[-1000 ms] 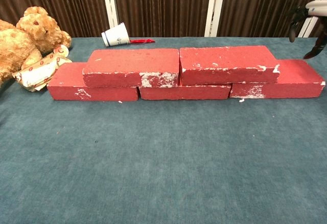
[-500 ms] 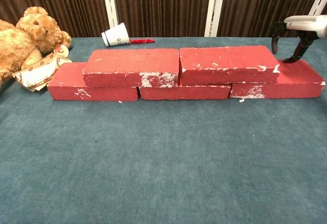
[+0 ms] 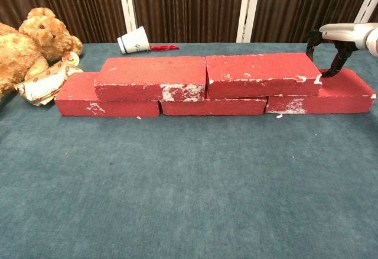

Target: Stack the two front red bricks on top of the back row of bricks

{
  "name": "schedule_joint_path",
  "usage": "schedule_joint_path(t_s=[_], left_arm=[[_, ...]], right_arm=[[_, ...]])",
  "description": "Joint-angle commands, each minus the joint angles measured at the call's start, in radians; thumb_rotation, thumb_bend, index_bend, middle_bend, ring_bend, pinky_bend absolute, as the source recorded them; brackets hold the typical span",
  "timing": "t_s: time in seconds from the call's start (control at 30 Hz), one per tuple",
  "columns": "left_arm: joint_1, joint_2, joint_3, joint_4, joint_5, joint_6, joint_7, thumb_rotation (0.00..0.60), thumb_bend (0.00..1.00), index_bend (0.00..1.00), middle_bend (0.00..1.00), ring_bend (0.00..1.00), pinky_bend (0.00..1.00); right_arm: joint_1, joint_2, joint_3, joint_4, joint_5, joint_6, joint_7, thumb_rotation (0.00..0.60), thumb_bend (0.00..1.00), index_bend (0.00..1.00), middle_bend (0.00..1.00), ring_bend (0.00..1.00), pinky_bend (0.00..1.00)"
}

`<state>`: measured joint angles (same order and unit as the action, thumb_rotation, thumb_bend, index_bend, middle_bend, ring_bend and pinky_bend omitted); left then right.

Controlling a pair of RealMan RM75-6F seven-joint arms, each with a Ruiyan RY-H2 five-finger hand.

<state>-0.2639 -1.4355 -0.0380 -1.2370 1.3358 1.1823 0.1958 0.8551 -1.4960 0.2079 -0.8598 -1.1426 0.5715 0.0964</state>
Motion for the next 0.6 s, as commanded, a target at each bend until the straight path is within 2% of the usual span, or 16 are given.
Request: schedule_joint_path(t_s=[0.03,0.43,0.57,0.6], left_arm=[[-0.001,0.002,0.000,-0.001,-0.003,-0.004,-0.003,0.600,0.35,0.00,0.00,0.00,0.00],[-0.001,0.004,0.000,-0.005,0.000,-0.001,-0.005,0.600,0.35,0.00,0.00,0.00,0.00],[0.000,0.007,0.000,-0.009,0.001,0.004,-0.006,0.600,0.35,0.00,0.00,0.00,0.00],[0.001,0.009,0.000,-0.011,0.004,0.008,-0.007,0.600,0.35,0.00,0.00,0.00,0.00]], right_arm=[[-0.001,0.000,0.005,-0.007,0.008,0.001,-0.005,0.600,0.37,0.59,0.04,0.00,0.07],[-0.006,0.010,0.007,-0.041,0.031,0.013,-0.054,0.600,0.37,0.58,0.04,0.00,0.07],[-0.028,0.041,0.011,-0.087,0.055,0.043,-0.081,0.600,0.37,0.48,0.04,0.00,0.07],[-0.045,0.062,0.014,-0.124,0.057,0.073,-0.082,0.600,0.37,0.40,0.04,0.00,0.07]])
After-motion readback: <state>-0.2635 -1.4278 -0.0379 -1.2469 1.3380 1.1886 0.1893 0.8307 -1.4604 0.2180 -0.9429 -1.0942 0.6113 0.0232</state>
